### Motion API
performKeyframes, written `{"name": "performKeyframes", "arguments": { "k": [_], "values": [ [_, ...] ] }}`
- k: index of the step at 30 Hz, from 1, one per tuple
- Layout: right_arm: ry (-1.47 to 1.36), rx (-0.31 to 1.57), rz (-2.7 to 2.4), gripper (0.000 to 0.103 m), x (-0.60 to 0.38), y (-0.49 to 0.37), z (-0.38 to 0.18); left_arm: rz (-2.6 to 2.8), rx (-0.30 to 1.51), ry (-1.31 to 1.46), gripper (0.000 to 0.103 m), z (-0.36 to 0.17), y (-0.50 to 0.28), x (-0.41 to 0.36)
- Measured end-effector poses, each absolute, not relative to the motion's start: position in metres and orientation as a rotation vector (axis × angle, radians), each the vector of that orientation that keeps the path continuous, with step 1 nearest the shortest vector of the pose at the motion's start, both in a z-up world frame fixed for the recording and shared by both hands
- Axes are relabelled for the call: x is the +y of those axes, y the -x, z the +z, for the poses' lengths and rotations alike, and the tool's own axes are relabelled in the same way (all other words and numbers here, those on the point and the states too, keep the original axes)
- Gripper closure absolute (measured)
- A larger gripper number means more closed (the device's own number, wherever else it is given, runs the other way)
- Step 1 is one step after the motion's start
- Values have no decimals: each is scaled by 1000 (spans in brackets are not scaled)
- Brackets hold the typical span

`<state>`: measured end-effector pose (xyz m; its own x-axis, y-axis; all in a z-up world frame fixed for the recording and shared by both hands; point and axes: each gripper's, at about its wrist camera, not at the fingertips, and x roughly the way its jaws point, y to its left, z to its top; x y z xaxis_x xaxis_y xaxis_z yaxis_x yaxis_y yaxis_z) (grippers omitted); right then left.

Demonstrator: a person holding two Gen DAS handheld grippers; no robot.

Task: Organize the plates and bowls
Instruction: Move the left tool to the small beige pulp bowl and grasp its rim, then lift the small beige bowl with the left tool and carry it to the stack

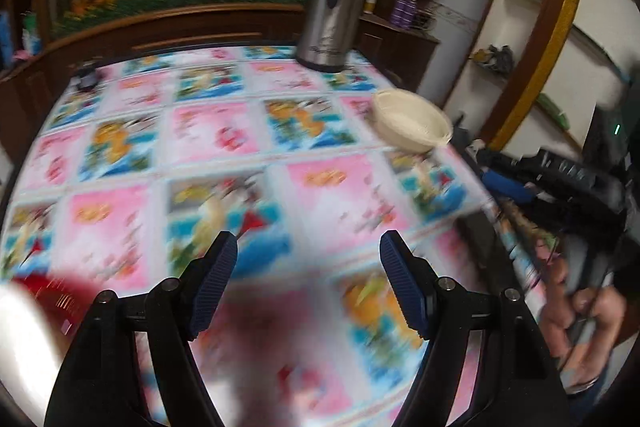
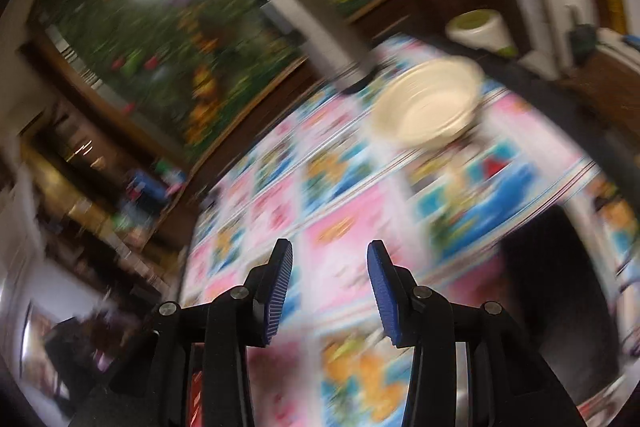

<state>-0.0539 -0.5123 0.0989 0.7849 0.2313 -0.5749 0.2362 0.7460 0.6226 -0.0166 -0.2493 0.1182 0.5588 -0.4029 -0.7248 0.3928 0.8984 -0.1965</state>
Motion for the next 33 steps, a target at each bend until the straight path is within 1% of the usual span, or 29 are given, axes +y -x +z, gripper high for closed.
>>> {"name": "performKeyframes", "arguments": {
  "k": [3, 5, 13, 19, 24, 25, 26, 27, 28, 29, 33],
  "values": [
    [-813, 678, -107, 61, -551, 35, 89, -506, 897, 37, 29, 123, -23, -275],
    [-906, 665, -148, 61, -574, 25, 76, -523, 917, 65, 30, 126, -49, -290],
    [-969, 682, -215, 61, -601, -11, 52, -567, 937, 15, 30, 124, -139, -367],
    [-970, 715, -225, 61, -602, -22, 40, -632, 1023, 24, 30, 94, -190, -424],
    [-960, 747, -242, 61, -603, -30, 32, -611, 1085, -3, 30, 65, -210, -459],
    [-967, 751, -236, 62, -603, -32, 29, -618, 1105, 15, 32, 57, -210, -461],
    [-966, 760, -229, 64, -602, -33, 28, -625, 1127, 26, 55, 52, -211, -461],
    [-949, 768, -234, 68, -601, -34, 28, -630, 1158, 30, 73, 46, -209, -462],
    [-932, 770, -237, 80, -599, -34, 29, -630, 1185, 33, 94, 41, -207, -463],
    [-912, 776, -236, 86, -596, -34, 31, -608, 1193, 47, 94, 40, -203, -458],
    [-879, 784, -182, 87, -583, -24, 38, -559, 1193, 85, 94, 47, -177, -431]
  ]
}}
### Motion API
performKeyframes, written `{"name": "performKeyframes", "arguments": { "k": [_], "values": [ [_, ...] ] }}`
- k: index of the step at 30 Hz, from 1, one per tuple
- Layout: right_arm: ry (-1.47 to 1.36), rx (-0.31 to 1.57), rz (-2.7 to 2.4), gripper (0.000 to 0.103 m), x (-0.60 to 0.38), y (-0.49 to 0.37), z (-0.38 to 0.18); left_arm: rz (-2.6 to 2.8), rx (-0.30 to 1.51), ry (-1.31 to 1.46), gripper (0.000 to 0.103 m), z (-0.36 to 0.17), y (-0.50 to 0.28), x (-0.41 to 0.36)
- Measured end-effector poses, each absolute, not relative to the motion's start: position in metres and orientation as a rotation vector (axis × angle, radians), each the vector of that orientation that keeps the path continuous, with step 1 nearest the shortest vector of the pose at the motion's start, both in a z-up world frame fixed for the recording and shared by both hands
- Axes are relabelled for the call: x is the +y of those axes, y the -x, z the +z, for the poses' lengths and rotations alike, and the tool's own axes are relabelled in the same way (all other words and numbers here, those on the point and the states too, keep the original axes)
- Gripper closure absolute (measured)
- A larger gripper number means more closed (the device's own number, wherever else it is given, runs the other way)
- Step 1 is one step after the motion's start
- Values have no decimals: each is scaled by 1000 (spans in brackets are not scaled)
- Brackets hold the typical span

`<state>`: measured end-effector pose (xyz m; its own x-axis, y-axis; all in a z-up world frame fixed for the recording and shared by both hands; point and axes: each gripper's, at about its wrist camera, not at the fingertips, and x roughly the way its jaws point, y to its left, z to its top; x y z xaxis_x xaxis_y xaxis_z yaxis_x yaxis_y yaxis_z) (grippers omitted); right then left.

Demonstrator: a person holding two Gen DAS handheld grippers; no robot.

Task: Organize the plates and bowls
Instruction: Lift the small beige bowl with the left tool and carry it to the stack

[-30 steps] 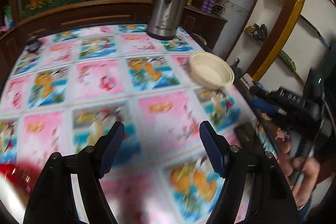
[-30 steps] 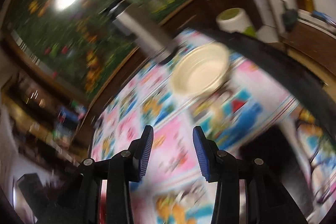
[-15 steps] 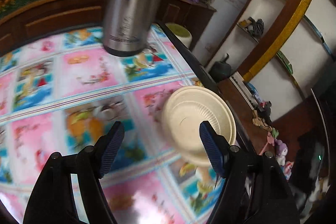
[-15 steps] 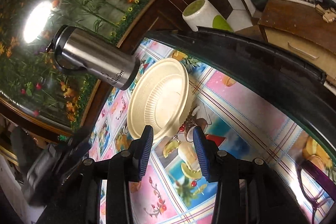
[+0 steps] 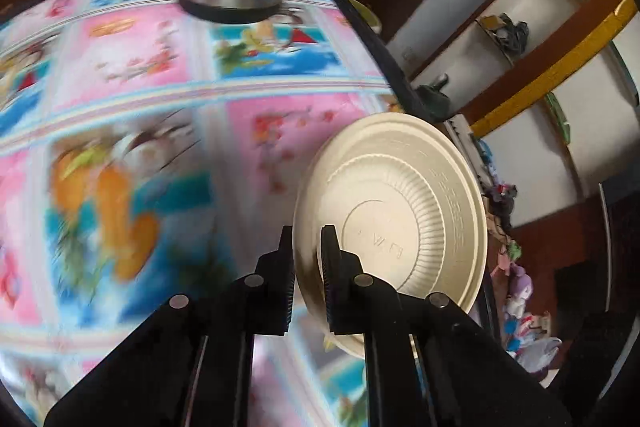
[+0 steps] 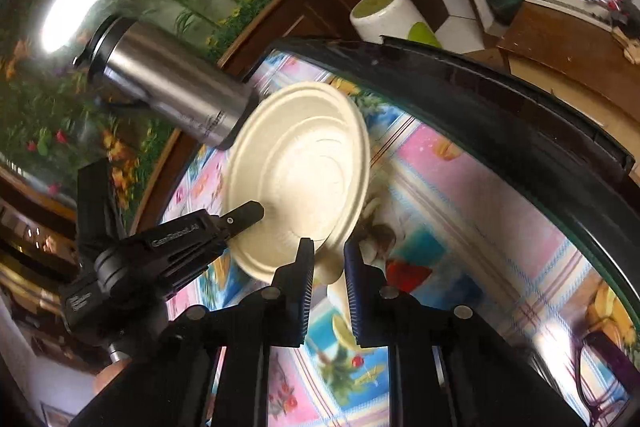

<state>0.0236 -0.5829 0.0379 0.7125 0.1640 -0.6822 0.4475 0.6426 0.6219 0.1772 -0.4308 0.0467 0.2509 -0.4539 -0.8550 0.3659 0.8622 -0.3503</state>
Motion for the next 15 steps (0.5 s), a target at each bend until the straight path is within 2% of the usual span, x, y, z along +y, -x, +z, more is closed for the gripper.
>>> {"name": "performKeyframes", "arguments": {
  "k": [10, 15],
  "values": [
    [-698, 862, 108, 87, -499, 38, 61, -462, 1086, 137, 92, 69, -72, -310],
    [-561, 945, 281, 89, -443, 85, 60, -457, 1060, 67, 92, 72, -4, -249]
  ]
}}
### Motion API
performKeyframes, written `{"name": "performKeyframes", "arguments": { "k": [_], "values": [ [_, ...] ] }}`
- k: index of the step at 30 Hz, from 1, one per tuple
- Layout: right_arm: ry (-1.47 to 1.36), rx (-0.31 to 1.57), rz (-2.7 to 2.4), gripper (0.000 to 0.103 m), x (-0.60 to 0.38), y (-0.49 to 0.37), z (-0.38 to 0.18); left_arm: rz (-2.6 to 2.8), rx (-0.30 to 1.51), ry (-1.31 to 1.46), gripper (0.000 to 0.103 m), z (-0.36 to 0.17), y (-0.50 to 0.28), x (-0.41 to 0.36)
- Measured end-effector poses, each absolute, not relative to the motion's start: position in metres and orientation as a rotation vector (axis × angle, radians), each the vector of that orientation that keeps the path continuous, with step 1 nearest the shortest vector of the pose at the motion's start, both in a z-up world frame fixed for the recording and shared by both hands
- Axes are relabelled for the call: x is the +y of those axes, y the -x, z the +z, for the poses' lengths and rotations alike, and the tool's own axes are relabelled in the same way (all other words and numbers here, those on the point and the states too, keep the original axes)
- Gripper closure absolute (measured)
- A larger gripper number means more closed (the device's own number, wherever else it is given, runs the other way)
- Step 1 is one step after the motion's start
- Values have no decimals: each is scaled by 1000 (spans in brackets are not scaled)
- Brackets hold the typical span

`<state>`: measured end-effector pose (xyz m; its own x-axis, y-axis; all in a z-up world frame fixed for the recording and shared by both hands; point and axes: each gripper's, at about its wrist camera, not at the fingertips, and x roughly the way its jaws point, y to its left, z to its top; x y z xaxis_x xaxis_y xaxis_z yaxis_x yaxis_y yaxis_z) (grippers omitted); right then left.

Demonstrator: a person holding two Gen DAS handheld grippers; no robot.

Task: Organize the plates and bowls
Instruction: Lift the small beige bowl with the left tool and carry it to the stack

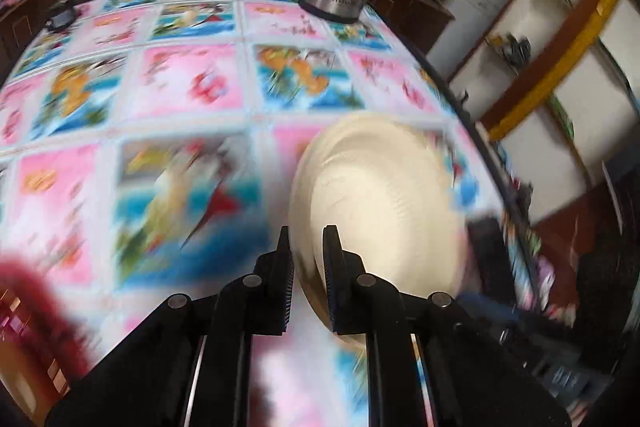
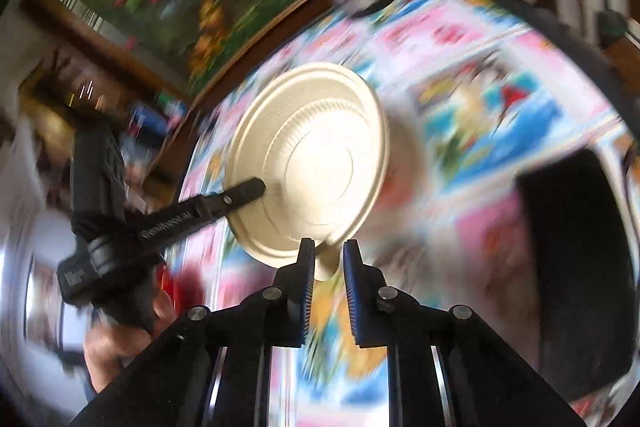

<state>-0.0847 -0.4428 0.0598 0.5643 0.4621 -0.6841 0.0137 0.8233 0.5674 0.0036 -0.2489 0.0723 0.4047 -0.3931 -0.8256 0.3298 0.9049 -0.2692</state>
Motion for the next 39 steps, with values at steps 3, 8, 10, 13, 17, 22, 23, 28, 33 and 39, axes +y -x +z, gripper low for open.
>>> {"name": "performKeyframes", "arguments": {
  "k": [3, 8, 10, 13, 17, 22, 23, 28, 33, 39],
  "values": [
    [-476, 967, 342, 89, -413, 111, 62, -475, 1064, 23, 92, 71, 35, -226],
    [-404, 960, 371, 89, -386, 141, 67, -492, 1074, 26, 92, 56, 76, -200],
    [-395, 951, 330, 85, -386, 150, 70, -469, 1058, 56, 92, 53, 84, -191],
    [-418, 951, 325, 84, -391, 161, 73, -456, 1024, 135, 92, 51, 96, -180],
    [-492, 1010, 348, 76, -394, 184, 65, -466, 987, 169, 92, 52, 108, -178],
    [-536, 1062, 318, 71, -394, 189, 47, -486, 986, 146, 91, 48, 120, -185],
    [-545, 1067, 310, 71, -395, 187, 43, -488, 994, 142, 91, 46, 122, -186],
    [-492, 1016, 266, 86, -394, 162, 44, -491, 984, 112, 81, 47, 133, -184],
    [-287, 878, 180, 81, -388, 129, 63, -552, 1005, 112, 76, 48, 134, -186],
    [-455, 899, 245, 74, -416, 142, 69, -510, 998, 130, 48, 54, 117, -181]
  ]
}}
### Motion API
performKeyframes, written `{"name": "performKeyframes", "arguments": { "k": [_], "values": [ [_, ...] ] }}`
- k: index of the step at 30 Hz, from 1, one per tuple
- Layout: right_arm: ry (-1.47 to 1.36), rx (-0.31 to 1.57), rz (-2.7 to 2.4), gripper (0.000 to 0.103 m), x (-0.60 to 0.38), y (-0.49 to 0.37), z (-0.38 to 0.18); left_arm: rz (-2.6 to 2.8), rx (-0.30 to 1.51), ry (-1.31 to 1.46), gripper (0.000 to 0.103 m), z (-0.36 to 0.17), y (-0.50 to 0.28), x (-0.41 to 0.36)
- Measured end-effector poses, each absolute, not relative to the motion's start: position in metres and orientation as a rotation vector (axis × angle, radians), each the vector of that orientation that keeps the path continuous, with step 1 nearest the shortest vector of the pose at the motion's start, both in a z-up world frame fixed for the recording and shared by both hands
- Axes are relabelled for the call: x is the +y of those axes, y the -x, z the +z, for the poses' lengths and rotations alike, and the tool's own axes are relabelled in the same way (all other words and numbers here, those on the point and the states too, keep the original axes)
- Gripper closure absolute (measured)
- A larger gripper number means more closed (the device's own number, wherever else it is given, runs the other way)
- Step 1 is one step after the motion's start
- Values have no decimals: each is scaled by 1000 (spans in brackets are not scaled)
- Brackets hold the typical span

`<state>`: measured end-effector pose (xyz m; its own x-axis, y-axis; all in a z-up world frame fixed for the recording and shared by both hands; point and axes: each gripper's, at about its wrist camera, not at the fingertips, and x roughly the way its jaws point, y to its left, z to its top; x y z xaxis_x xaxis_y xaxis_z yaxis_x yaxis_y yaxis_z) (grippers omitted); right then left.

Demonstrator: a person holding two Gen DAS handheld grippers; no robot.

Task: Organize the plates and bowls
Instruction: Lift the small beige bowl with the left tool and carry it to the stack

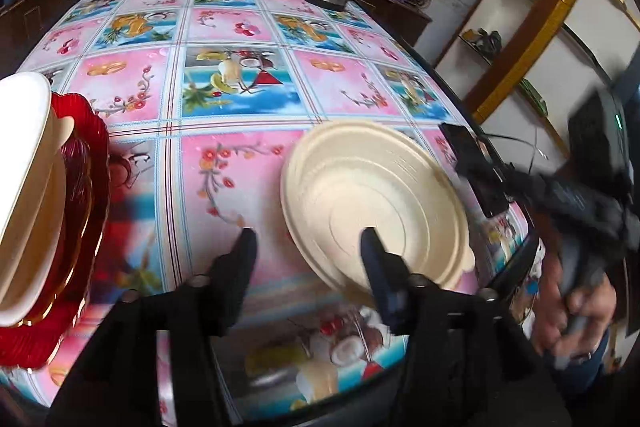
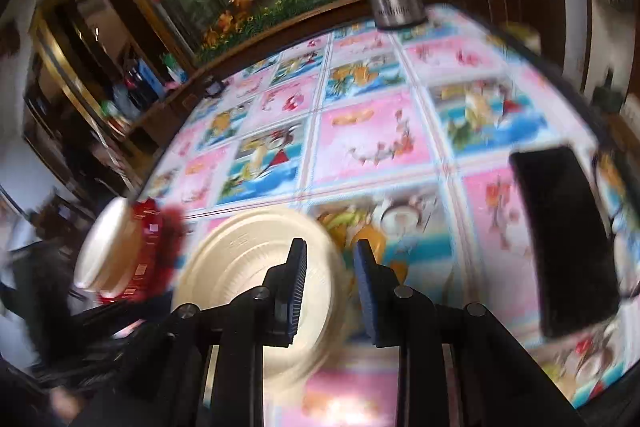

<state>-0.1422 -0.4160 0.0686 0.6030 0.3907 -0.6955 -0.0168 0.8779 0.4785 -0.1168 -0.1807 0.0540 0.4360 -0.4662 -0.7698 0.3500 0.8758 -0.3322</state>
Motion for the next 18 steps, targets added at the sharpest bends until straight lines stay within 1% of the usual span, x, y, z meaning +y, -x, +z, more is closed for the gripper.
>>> {"name": "performKeyframes", "arguments": {
  "k": [6, 7, 8, 9, 13, 18],
  "values": [
    [-557, 994, 325, 74, -413, 165, 44, -515, 1021, 130, 48, 41, 98, -190],
    [-564, 998, 329, 74, -411, 165, 41, -519, 1017, 126, 59, 39, 97, -191],
    [-561, 1002, 325, 77, -409, 164, 38, -523, 1011, 119, 85, 38, 96, -193],
    [-559, 997, 321, 83, -407, 164, 39, -527, 1011, 101, 88, 37, 96, -196],
    [-508, 936, 288, 91, -405, 164, 54, -539, 954, 58, 88, 47, 105, -195],
    [-501, 907, 316, 91, -395, 157, 67, -523, 906, 58, 88, 63, 113, -181]
  ]
}}
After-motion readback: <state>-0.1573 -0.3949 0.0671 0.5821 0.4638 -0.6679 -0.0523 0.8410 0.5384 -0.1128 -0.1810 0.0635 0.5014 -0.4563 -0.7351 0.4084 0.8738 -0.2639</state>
